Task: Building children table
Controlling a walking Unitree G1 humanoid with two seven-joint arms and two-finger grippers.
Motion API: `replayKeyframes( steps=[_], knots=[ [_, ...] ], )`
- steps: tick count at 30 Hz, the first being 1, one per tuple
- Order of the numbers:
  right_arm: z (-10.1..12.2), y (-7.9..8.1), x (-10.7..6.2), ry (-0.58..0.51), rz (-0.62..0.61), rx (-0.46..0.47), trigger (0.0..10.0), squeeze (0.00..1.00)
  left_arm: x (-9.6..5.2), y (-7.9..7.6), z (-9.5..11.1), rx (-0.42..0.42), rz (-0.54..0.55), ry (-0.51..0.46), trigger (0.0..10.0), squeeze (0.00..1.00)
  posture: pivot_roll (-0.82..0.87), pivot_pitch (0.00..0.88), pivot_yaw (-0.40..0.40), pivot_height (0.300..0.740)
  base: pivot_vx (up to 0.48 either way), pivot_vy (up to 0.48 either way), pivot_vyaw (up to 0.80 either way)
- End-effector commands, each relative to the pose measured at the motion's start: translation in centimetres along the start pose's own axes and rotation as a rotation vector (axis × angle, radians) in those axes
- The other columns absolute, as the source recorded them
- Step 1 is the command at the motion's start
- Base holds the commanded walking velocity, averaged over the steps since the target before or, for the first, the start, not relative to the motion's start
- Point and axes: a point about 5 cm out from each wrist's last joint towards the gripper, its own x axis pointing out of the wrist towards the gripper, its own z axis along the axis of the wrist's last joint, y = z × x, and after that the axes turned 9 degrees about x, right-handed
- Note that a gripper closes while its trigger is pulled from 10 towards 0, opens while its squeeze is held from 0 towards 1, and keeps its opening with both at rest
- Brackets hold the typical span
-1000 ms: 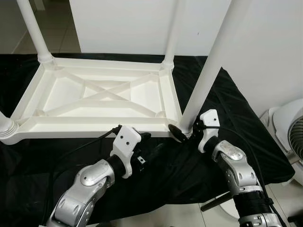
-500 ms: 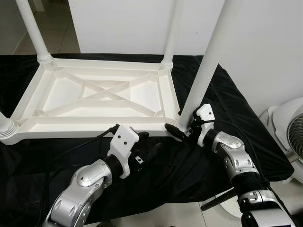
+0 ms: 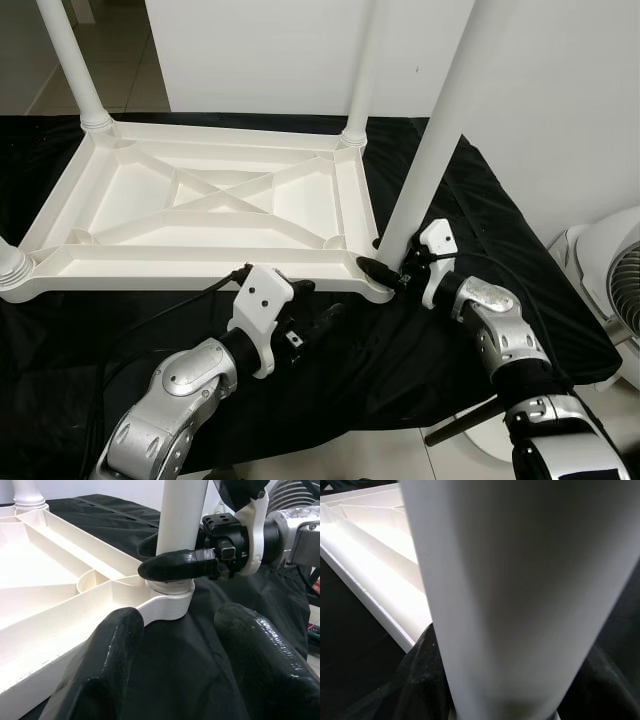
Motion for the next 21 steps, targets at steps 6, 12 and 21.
replayKeyframes(
  steps=[6, 12, 21],
  knots=[
    [-1.7, 0.2, -0.6, 0.016, -0.234, 0.035, 0.0, 0.00, 0.6, -0.2, 0.0, -0.006, -0.007, -0.011, 10.0, 0.00, 0.19, 0.074, -0.070, 0.740, 0.000, 0.000, 0.00],
    [-2.3, 1.6, -0.4, -0.008, -0.442, 0.126, 0.0, 0.00, 1.0, -0.2, 0.0, -0.011, -0.008, -0.020, 10.0, 0.00, 0.17, 0.072, -0.077, 0.740, 0.000, 0.000, 0.00],
    [-2.4, 4.2, 0.2, -0.030, -0.687, 0.186, 0.0, 0.00, 1.3, -0.5, -0.1, -0.020, -0.016, -0.030, 10.0, 0.00, 0.15, 0.062, -0.090, 0.740, 0.000, 0.000, 0.00]
  ],
)
